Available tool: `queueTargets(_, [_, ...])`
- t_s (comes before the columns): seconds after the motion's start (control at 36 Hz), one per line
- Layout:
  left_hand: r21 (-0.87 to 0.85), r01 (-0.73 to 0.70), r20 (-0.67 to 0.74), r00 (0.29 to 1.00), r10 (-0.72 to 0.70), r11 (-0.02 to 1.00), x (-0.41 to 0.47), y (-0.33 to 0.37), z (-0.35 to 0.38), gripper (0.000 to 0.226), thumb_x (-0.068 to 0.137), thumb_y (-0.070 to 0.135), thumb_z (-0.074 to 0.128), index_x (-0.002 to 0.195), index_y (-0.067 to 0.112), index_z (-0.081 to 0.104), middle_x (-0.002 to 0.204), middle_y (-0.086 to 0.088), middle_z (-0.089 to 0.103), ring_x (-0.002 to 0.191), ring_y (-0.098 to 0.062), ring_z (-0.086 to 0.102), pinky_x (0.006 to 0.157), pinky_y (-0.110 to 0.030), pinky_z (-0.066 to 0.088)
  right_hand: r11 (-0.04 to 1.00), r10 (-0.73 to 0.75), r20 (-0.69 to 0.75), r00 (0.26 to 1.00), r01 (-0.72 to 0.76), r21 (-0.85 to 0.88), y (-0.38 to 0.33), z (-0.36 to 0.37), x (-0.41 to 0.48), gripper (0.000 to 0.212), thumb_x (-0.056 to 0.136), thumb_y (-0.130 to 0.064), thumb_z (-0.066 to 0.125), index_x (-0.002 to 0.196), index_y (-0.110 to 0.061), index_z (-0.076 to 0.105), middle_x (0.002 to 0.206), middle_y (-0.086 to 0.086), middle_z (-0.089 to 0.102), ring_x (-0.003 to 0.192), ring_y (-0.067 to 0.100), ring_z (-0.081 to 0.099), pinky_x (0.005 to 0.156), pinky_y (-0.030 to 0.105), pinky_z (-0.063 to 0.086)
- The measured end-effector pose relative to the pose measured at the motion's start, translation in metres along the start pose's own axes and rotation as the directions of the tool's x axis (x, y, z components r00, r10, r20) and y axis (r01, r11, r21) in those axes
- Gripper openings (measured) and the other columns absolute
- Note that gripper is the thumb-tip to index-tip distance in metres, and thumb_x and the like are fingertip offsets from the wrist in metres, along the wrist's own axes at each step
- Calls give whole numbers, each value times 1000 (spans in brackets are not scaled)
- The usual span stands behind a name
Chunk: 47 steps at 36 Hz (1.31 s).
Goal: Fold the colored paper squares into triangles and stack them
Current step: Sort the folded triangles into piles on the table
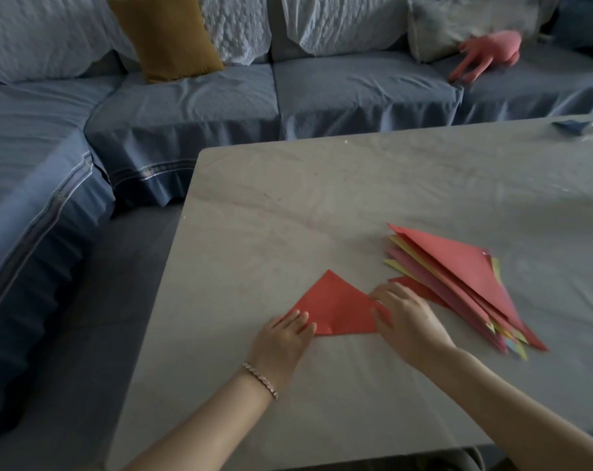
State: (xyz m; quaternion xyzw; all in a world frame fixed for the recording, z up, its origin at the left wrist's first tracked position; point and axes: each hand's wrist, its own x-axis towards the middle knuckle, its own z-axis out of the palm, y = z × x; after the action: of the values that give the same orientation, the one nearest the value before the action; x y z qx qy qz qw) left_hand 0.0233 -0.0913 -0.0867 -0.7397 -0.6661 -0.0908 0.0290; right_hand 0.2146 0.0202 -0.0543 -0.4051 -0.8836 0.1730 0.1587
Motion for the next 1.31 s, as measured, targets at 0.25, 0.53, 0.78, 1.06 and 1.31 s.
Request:
queueTargets(0.25, [-138,261,130,961,-244,956,2,14,1,45,79,24,36,107,10,68,118,-6,64,105,-18,64,85,-29,51,993,6,260,966,24,-112,-25,47,2,77,82,-56,-4,148,-18,10,156,-3,0,142,9,-8,110,21,-9])
queueTargets(0.53, [-38,456,265,863,-431,889,14,26,20,46,89,35,25,120,20,56,121,4,63,109,-17,61,86,-32,50,988,38,175,984,-11,-152,-24,66,-2,87,71,-50,-14,148,-17,10,154,-7,0,132,5,-17,103,20,-19])
queueTargets(0.78, [-16,640,231,749,-620,768,-14,5,9,51,99,29,13,146,25,-8,153,11,-16,141,-11,-14,115,-35,-5,970,173,181,968,-136,-199,16,37,-14,56,93,-36,2,148,-22,7,155,-10,-3,134,2,-17,109,21,-12])
queueTargets(1.06, [-37,712,215,691,-690,702,-36,-16,-1,51,100,27,14,144,35,-10,154,9,-14,142,-12,-13,115,-38,-3,969,239,198,951,-219,-116,45,11,-24,46,101,-20,24,147,-21,17,154,-10,7,141,7,-5,111,19,-3])
queueTargets(1.31, [-104,402,23,915,-402,910,-19,1,3,43,79,6,40,117,3,60,127,-7,57,114,-20,58,103,-31,29,969,248,134,959,-246,-35,26,1,-13,39,90,-11,52,128,-14,53,132,4,52,128,23,39,104,31,30])
